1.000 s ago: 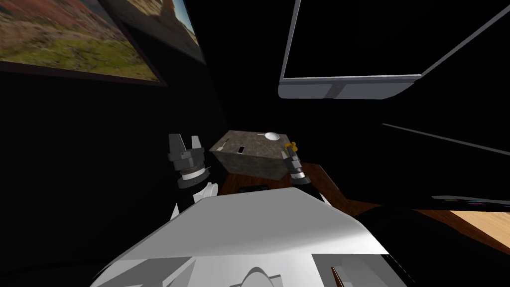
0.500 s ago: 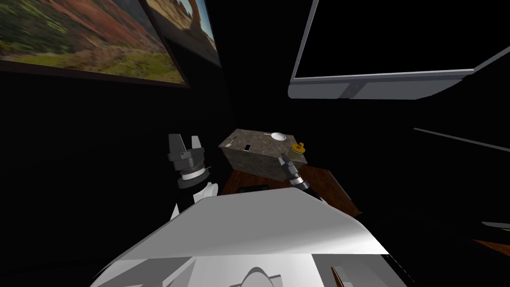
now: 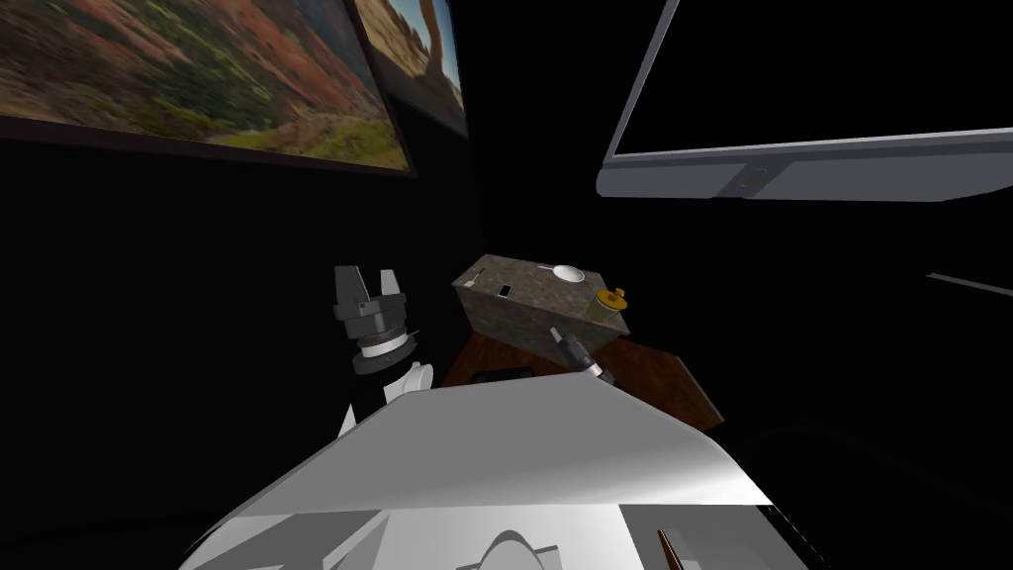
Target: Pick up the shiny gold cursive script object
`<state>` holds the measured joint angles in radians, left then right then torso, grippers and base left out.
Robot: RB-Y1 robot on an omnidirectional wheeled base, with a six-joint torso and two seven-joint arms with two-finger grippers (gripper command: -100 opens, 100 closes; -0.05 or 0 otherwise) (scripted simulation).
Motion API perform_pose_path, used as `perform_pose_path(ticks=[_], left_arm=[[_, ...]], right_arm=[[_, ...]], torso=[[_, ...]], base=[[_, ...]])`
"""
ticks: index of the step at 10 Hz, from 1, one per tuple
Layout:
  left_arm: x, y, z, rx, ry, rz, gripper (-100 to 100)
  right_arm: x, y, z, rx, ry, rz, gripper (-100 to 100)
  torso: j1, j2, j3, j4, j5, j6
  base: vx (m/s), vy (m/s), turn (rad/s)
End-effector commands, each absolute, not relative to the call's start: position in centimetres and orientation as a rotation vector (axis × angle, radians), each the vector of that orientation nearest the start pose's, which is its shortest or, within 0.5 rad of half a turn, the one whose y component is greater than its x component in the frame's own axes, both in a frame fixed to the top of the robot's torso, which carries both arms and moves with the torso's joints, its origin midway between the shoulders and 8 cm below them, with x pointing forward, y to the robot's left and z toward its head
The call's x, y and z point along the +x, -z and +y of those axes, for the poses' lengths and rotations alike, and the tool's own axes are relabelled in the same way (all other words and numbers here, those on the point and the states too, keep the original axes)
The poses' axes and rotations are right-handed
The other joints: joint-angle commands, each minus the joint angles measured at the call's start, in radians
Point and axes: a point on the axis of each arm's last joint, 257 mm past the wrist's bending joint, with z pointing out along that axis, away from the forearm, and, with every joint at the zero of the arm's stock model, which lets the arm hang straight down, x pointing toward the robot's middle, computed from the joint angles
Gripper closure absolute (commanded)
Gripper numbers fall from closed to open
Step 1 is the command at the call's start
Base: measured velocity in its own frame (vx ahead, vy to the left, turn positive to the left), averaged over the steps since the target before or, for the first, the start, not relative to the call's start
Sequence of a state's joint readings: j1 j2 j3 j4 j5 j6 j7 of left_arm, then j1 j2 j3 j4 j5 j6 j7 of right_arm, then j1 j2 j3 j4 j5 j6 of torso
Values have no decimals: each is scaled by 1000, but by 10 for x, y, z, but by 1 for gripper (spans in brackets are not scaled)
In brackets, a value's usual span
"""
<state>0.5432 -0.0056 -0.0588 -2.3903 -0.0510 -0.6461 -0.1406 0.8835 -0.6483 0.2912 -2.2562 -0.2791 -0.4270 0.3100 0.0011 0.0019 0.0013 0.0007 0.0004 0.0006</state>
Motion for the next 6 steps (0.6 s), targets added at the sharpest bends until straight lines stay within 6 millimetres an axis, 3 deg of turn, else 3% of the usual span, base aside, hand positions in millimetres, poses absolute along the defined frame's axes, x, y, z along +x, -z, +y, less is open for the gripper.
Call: perform_pose_path(ticks=[1,2,3,4,5,6], left_arm=[[293,-83,250,-420,1223,507,0],[293,-83,250,-420,1224,507,0],[293,-83,250,-420,1223,507,0],[293,-83,250,-420,1224,507,0],[293,-83,250,-420,1223,507,0],[293,-83,250,-420,1224,507,0]], right_arm=[[257,205,-199,743,-1226,1568,-100],[255,207,-199,724,-1224,1592,-100],[238,232,-196,755,-1209,1663,-100],[234,235,-196,727,-1206,1699,-100],[214,260,-196,755,-1182,1775,-100],[208,263,-195,734,-1184,1809,-100]], torso=[[0,0,0,0,0,0],[1,0,0,0,0,-1],[0,0,0,0,0,0],[1,0,0,0,0,-1],[-1,0,0,0,0,0],[-1,0,0,0,0,-1]], base=[[-15,62,292],[-20,51,156],[-20,64,353],[-10,37,137],[-5,42,300],[-7,32,171]])
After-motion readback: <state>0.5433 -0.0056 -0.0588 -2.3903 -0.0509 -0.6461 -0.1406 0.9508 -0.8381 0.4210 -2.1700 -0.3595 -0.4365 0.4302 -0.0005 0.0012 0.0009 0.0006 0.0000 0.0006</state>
